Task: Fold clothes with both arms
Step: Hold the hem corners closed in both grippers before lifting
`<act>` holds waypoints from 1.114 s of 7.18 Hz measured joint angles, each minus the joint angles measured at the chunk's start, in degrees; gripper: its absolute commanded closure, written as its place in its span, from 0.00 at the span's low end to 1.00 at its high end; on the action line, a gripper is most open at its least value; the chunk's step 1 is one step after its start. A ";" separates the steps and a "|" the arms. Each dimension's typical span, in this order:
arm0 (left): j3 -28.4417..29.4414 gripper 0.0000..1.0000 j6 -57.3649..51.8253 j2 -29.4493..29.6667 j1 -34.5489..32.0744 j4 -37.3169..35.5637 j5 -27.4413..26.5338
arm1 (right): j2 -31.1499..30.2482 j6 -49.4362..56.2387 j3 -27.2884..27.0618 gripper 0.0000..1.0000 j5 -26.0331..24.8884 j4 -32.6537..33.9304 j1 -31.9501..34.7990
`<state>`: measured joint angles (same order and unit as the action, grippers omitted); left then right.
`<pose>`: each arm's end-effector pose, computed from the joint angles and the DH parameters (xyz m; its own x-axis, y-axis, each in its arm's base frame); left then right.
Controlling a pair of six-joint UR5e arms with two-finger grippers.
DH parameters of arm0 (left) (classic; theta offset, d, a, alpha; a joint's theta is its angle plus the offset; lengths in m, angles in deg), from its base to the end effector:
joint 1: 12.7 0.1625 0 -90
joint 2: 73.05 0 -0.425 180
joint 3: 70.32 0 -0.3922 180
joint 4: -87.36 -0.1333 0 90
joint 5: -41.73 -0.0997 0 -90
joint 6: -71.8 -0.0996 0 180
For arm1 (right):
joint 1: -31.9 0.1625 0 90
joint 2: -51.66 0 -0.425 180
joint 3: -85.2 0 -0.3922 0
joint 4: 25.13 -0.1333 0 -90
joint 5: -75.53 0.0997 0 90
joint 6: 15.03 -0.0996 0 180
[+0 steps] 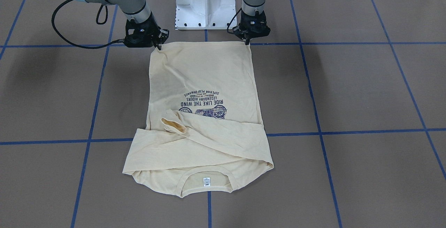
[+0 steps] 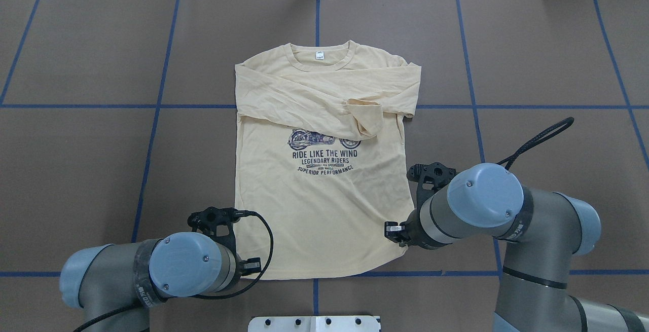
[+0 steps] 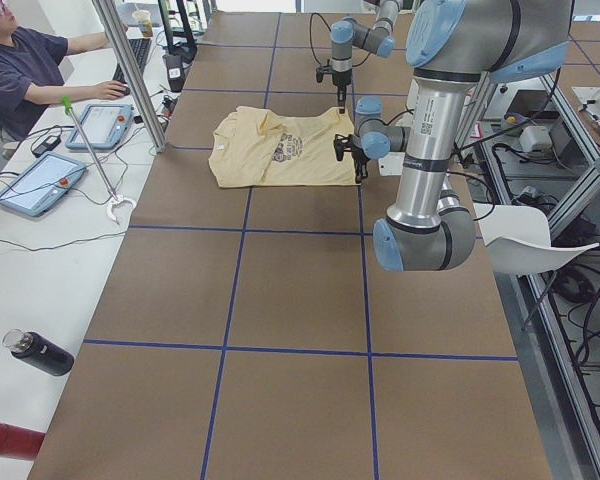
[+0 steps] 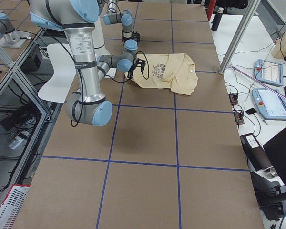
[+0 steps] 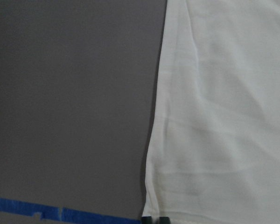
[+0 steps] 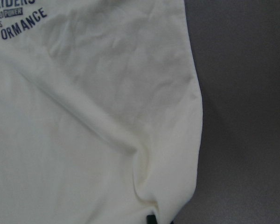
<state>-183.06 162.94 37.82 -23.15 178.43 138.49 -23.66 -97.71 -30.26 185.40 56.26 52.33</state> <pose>0.5442 -0.2240 0.2893 0.6971 -0.1487 -0.7013 0.1126 0.9888 -0.0977 -0.4748 -0.2830 0.3076 0.6242 0.1046 0.7743 -0.0094 0.9919 -0.1265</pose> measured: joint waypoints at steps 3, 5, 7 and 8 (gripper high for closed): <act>-0.34 0.53 -0.02 0.05 -0.33 -1.02 0.00 | 0.07 -0.02 0.08 1.00 0.00 0.00 -0.06; -0.69 0.49 -0.07 -0.11 -0.35 -2.69 0.00 | 0.08 0.03 0.22 1.00 0.00 0.00 -0.11; -0.66 0.49 -0.12 -0.12 -0.19 -3.05 0.00 | 0.08 0.02 0.30 1.00 0.00 0.00 -0.12; -0.48 0.49 -0.11 0.04 -0.05 -3.08 0.00 | 0.08 0.04 0.31 1.00 0.00 0.00 -0.12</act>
<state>-183.54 162.83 37.86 -23.20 175.36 138.50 -23.58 -97.67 -29.96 185.40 56.26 52.21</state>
